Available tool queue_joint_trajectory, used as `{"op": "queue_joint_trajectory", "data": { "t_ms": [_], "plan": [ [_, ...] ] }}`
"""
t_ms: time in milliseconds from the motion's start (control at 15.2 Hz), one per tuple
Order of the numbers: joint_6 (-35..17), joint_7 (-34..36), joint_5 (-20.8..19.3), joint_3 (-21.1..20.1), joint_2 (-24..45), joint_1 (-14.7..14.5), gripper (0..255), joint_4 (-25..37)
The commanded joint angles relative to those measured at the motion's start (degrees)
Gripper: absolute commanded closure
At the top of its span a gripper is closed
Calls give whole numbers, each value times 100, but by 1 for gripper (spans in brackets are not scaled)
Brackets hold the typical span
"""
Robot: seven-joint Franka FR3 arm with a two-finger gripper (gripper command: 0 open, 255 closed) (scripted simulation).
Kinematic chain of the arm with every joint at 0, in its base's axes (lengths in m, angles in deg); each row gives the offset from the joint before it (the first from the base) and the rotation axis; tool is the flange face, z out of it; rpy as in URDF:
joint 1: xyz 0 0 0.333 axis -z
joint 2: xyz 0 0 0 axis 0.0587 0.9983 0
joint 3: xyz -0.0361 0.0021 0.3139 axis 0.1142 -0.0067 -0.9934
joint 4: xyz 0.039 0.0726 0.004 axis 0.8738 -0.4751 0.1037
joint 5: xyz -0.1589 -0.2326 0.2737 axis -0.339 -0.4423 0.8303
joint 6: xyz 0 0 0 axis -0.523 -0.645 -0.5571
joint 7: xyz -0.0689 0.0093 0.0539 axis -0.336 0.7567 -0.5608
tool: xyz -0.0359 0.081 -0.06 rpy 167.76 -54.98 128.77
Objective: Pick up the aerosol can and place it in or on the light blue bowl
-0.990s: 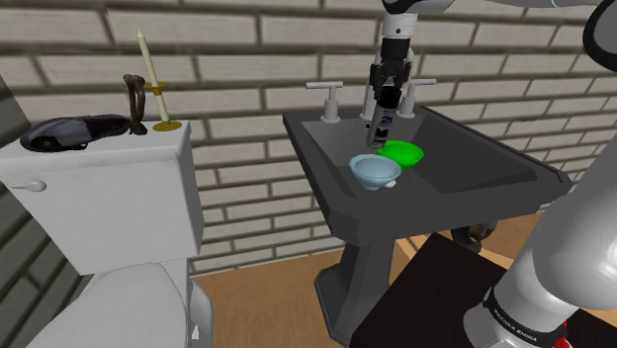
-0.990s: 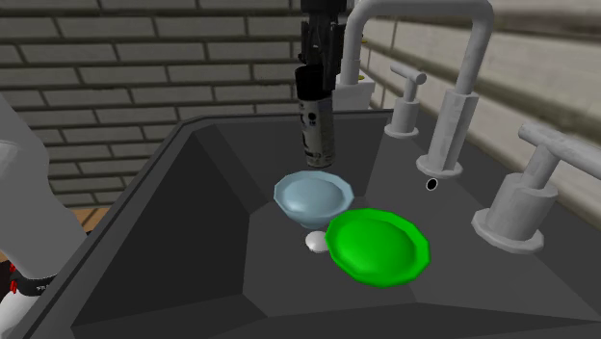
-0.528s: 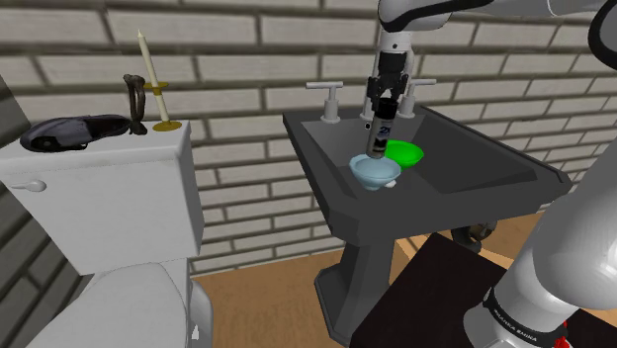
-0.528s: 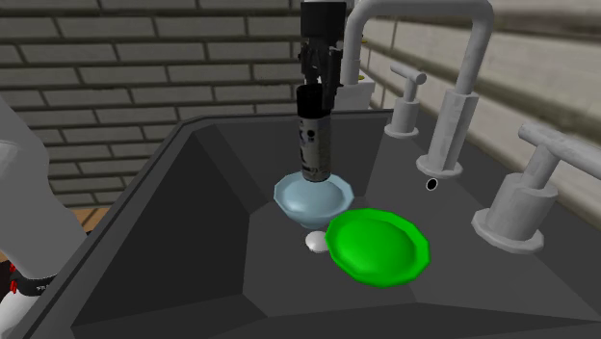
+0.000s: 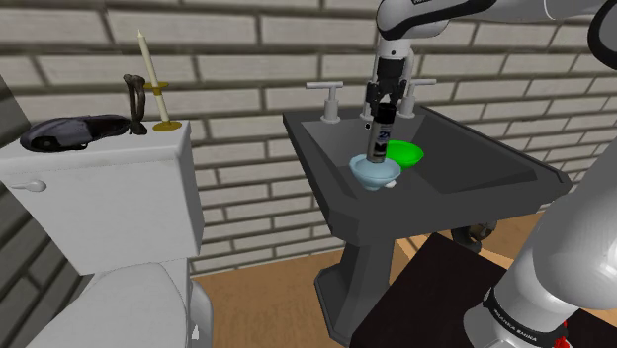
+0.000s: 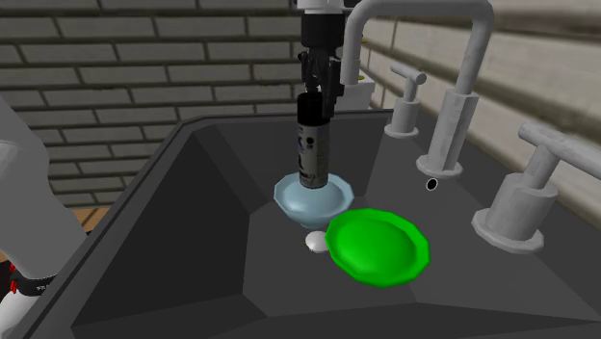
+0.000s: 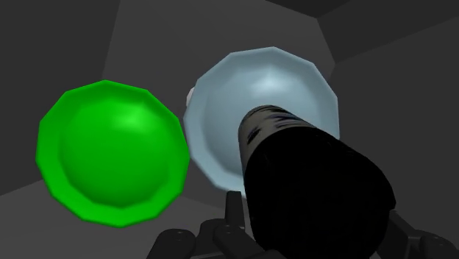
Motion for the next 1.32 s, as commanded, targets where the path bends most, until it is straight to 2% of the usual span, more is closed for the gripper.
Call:
{"op": "queue_joint_trajectory", "data": {
  "t_ms": [0, 66, 132, 462, 726, 1254],
  "plan": [
    [1, 6, -4, 21, 5, 20, 255, -21],
    [1, 6, -4, 20, 5, 22, 255, -21],
    [-10, 8, -5, 19, 1, 21, 0, -37],
    [1, 6, -3, 15, 6, 27, 0, -21],
    [747, -19, 28, 7, 90, 33, 0, 805],
    [747, -19, 29, -12, 91, 52, 0, 805]
  ]
}}
